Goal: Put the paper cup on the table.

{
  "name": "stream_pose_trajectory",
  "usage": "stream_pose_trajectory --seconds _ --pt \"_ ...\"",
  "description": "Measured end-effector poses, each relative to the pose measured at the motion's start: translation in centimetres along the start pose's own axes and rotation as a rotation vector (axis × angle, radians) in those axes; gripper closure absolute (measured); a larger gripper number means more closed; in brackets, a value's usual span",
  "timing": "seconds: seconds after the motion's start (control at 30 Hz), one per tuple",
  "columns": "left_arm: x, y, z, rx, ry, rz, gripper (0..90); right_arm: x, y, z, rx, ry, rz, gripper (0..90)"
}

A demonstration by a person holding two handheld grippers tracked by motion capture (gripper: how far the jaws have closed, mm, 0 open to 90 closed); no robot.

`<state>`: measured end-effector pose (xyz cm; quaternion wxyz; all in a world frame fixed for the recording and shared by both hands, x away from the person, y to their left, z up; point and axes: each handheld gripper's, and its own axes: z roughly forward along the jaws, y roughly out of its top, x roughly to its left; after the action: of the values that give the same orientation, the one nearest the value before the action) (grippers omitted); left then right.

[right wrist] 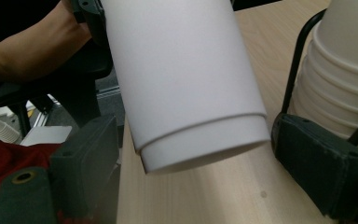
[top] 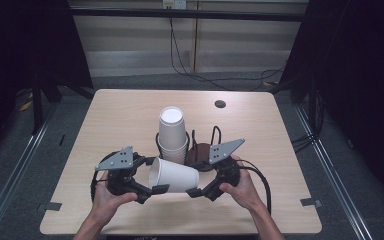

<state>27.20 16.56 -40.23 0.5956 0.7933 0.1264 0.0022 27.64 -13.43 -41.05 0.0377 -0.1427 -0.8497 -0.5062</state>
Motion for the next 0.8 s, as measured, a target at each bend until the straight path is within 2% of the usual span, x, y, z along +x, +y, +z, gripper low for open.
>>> stream_pose_trajectory --seconds 0.2,0.33,0.37,0.43,0.5,0.63,0.8 --pt "0.3 0.0 -0.7 0.013 0.028 -0.005 12.7 0.0 0.0 -0.4 -0.015 -0.040 0.000 13.5" --pt "0.6 0.1 -1.1 0.020 0.048 -0.005 12.6 0.0 0.0 -0.5 -0.015 -0.040 0.006 13.6" --pt "0.7 0.2 -1.3 0.021 0.054 -0.007 12.6 0.0 0.1 -0.6 -0.025 -0.054 0.004 13.6" --pt "0.8 0.2 -1.7 0.019 0.062 -0.011 12.5 -0.2 0.1 -0.8 -0.045 -0.077 0.011 13.5" --pt "0.9 0.1 -2.1 0.016 0.072 -0.021 12.5 -0.3 0.0 -0.8 -0.044 -0.075 0.022 13.5" --pt "0.9 -0.1 -2.6 0.042 0.091 -0.027 12.4 -0.4 -0.1 -0.7 -0.023 -0.074 0.033 13.6" --pt "1.1 -0.6 -3.5 0.087 0.152 -0.019 12.4 -0.6 -0.1 -0.7 -0.038 -0.084 0.034 13.6"
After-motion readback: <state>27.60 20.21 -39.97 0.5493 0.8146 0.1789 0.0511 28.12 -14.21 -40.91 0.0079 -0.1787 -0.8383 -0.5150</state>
